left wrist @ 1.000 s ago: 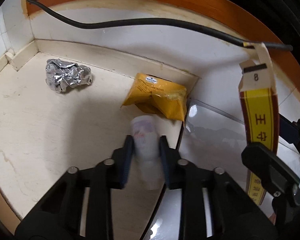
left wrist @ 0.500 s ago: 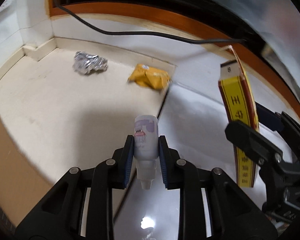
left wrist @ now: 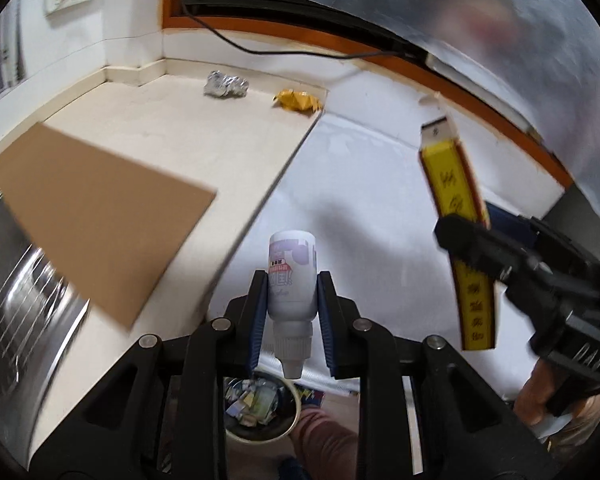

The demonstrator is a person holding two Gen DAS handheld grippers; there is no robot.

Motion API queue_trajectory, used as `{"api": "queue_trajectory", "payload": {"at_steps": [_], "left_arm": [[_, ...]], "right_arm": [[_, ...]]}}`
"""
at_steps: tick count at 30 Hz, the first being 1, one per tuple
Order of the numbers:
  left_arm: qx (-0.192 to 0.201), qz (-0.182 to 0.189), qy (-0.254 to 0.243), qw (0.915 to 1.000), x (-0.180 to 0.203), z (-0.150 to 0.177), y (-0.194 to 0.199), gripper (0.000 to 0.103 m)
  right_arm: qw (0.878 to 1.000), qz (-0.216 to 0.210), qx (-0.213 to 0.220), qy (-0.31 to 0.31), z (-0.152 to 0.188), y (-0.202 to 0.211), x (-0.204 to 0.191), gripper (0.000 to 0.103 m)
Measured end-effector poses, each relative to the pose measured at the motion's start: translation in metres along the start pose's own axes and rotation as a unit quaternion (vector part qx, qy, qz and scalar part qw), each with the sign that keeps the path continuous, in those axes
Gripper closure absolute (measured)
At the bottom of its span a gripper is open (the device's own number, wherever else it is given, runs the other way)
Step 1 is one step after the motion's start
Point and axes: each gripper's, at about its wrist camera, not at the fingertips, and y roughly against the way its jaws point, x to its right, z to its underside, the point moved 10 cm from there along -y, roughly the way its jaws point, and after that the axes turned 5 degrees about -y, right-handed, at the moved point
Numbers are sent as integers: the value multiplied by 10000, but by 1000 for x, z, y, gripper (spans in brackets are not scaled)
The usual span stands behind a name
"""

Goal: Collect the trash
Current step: 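Lower the bottle and spice box into the floor bin and open both tools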

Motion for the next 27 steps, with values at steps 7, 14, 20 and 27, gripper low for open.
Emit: {"api": "queue_trajectory", "payload": {"at_steps": [7,14,20,27], "left_arm": [[297,-188,67,9994,-11,78,39,82],[-29,-241,342,9991,-30,160,24,82],[-402,-323,251,9984,-32,212,-8,82],[-1077,-349,71,9935,-31,262,-64,82]], "right_arm": [[9995,-12,305,17,78,50,-42,42],[9994,-202,-278,93,191,44,-76,42],[9905,-126,-1366,47,294,2,-72,42],[9733,99,-2253,-429,379,-50,-40,42]]}}
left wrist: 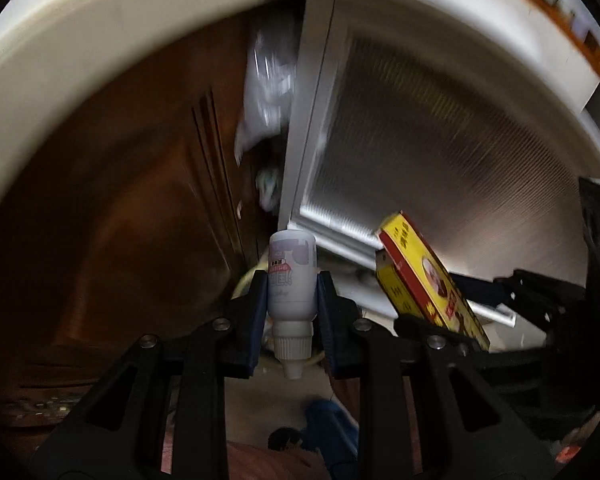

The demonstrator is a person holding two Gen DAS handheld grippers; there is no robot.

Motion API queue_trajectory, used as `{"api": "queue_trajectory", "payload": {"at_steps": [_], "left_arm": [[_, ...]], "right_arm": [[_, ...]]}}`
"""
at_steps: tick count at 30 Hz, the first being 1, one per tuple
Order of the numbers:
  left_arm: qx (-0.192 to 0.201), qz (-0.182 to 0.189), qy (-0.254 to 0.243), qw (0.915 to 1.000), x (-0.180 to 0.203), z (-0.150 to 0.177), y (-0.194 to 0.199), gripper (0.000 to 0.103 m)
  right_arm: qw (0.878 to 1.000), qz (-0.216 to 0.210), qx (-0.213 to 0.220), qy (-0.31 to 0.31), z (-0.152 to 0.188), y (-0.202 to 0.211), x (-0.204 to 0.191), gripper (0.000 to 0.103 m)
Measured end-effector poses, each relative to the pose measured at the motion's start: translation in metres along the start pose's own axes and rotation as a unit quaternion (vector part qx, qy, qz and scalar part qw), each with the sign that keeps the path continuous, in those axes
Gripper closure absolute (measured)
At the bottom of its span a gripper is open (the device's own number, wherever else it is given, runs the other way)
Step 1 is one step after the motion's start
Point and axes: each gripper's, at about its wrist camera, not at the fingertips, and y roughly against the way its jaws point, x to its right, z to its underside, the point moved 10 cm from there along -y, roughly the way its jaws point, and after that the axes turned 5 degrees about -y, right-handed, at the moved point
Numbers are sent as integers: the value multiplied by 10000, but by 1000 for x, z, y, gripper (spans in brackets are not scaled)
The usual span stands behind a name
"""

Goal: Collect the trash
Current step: 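Lower the bottle and spice box into the floor bin and open both tools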

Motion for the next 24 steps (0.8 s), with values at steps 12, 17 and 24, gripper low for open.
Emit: {"api": "queue_trajectory", "payload": {"at_steps": [12,17,24], "left_arm": [[-756,-20,-148,9970,-8,25,-78,82],[-845,-26,-211,9962,-9,22,-87,76],[-828,27,-114,9965,-12,15,-90,39]], "right_arm": [[9923,55,-949,-798,35,-108,42,40],[9902,-11,-1087,-882,40,-127,40,39],[9882,-49,-1098,-1071,32,-134,51,36]]}}
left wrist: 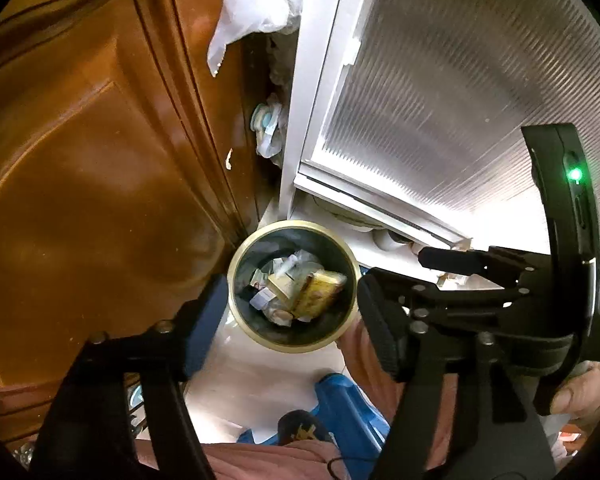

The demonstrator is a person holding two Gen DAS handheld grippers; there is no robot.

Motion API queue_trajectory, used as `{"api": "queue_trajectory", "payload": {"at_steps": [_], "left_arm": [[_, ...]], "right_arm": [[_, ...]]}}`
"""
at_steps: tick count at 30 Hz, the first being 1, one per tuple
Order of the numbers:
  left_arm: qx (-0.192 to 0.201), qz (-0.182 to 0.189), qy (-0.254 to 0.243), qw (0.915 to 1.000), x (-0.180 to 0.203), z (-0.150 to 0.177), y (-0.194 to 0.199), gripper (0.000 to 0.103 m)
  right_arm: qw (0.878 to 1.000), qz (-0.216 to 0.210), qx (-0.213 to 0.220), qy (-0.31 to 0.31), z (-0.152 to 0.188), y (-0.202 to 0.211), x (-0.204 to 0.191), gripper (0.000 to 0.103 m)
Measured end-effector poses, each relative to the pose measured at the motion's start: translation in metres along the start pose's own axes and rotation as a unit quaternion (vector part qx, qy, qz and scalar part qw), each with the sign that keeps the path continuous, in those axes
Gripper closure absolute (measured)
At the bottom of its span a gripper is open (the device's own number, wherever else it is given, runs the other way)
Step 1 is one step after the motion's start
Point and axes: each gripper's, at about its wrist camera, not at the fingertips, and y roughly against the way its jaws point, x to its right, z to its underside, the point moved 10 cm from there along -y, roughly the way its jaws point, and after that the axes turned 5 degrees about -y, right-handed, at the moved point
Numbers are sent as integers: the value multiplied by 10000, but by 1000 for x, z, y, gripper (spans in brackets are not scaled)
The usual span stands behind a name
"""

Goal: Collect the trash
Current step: 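Lower the bottle and spice box into the floor bin and open both tools, then raise both tools from the bin back toward the countertop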

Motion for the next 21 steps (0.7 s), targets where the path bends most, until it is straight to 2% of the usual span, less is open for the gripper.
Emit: {"api": "queue_trajectory", "payload": {"at_steps": [2,7,16,21], "left_arm": [[23,-43,-37,10000,0,0,3,39],[152,-71,-84,9998,3,0,22,39],[512,-25,-148,9986,15,5,84,39],[865,-10,-266,9959,24,3,139,39]], "right_arm": [[10000,27,31,34,-27,4,4,36],[9998,70,112,130,-46,23,-3,36],[9987,172,367,310,-21,77,-16,36],[9962,240,636,543,-11,116,-34,36]]}}
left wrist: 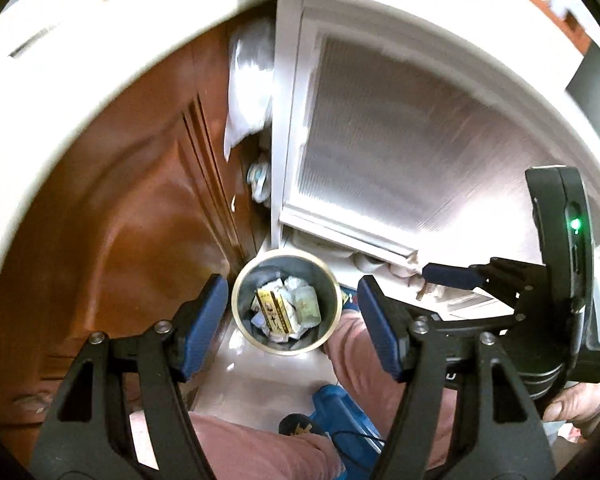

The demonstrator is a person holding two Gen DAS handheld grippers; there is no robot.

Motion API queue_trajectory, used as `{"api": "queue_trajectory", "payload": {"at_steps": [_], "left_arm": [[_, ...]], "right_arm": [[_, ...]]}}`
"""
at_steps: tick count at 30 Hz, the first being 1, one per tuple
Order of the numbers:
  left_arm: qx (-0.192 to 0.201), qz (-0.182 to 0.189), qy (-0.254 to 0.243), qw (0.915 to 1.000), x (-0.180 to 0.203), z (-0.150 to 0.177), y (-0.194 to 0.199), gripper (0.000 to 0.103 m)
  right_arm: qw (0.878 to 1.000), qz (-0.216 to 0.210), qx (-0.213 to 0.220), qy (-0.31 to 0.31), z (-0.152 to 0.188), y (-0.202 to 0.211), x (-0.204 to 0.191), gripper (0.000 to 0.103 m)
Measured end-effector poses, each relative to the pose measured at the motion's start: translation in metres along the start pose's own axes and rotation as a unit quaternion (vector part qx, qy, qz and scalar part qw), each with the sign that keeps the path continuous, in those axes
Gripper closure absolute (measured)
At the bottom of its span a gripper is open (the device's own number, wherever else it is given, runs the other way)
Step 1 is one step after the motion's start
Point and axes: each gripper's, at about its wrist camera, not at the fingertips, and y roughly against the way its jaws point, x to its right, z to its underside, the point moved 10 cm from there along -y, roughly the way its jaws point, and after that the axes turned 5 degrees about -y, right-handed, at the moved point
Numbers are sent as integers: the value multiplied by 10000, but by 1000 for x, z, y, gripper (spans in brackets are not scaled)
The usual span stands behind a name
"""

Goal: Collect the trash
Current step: 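Raise both tools from the bin back toward the countertop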

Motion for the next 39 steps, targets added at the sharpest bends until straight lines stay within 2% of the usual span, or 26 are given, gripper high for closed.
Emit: {"api": "queue_trajectory", "payload": {"at_steps": [5,15,20,23,26,30,33,39], "left_arm": [[388,162,-109,9991,9,-19,54,39],[1105,243,-262,9932,14,-70,165,39],[1463,113,-359,9885,4,-103,226,39],[1634,-71,-441,9855,-3,-124,263,38],[1756,-181,-568,9827,-8,-149,293,30],[1916,-326,-737,9782,-14,-182,325,21],[1909,-270,-784,9781,-21,-219,334,21],[1824,-213,-747,9802,-42,-308,301,21]], "right_arm": [[9975,174,524,437,-9,58,-22,36],[9861,-21,1430,847,-33,166,-76,36],[9786,-92,1771,1048,-48,222,-97,36],[9730,-106,1984,1176,-60,258,-108,30],[9678,-159,2150,1296,-76,289,-119,29],[9620,-86,2386,1328,-113,326,-127,25],[9601,-72,2520,1210,-145,346,-126,19],[9618,-31,2616,805,-244,353,-100,19]]}}
